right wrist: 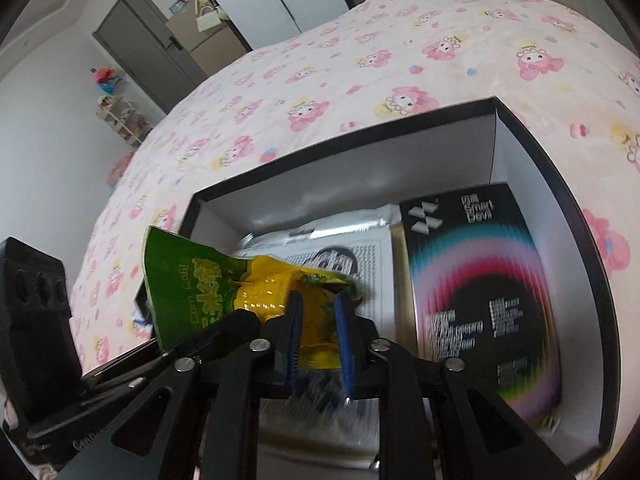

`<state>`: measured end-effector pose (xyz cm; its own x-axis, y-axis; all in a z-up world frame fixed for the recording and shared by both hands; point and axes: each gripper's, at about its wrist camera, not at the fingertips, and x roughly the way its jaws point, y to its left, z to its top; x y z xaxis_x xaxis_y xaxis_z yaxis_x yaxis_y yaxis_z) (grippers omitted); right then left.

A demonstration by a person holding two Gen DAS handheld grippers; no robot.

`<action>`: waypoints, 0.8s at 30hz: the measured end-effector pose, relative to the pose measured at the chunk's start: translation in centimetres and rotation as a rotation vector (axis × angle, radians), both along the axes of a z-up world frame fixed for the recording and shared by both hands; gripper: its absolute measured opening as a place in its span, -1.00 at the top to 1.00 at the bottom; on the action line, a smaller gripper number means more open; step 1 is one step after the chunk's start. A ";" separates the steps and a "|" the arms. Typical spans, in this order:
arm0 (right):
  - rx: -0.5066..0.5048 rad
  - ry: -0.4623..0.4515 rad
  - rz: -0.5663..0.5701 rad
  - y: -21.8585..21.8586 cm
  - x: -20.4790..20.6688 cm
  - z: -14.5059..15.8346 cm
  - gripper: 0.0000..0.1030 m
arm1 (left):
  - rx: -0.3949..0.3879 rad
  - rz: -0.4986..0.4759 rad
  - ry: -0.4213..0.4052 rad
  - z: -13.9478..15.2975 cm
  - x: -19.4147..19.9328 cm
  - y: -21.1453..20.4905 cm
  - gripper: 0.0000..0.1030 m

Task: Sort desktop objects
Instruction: 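Lower the held snack bag into the DAPHNE box onto the kit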

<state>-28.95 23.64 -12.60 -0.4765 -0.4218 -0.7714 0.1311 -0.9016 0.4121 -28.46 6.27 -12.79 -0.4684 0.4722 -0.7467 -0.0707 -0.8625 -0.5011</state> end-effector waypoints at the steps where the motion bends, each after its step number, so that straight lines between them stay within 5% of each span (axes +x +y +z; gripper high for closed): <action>1: 0.001 -0.002 0.001 0.0 -0.4 -0.1 0.74 | -0.006 0.010 -0.013 -0.2 -0.5 0.0 0.37; 14: 0.048 -0.039 -0.044 0.3 -2.5 -1.3 0.71 | -0.107 0.100 -0.074 -0.8 -2.1 -0.2 0.29; 20: 0.060 0.009 -0.026 0.4 -0.1 -0.1 0.51 | -0.188 0.124 0.039 1.0 -0.2 0.0 0.04; 24: 0.069 0.041 -0.014 0.5 1.5 0.8 0.49 | -0.220 0.147 0.087 1.8 1.4 0.1 0.04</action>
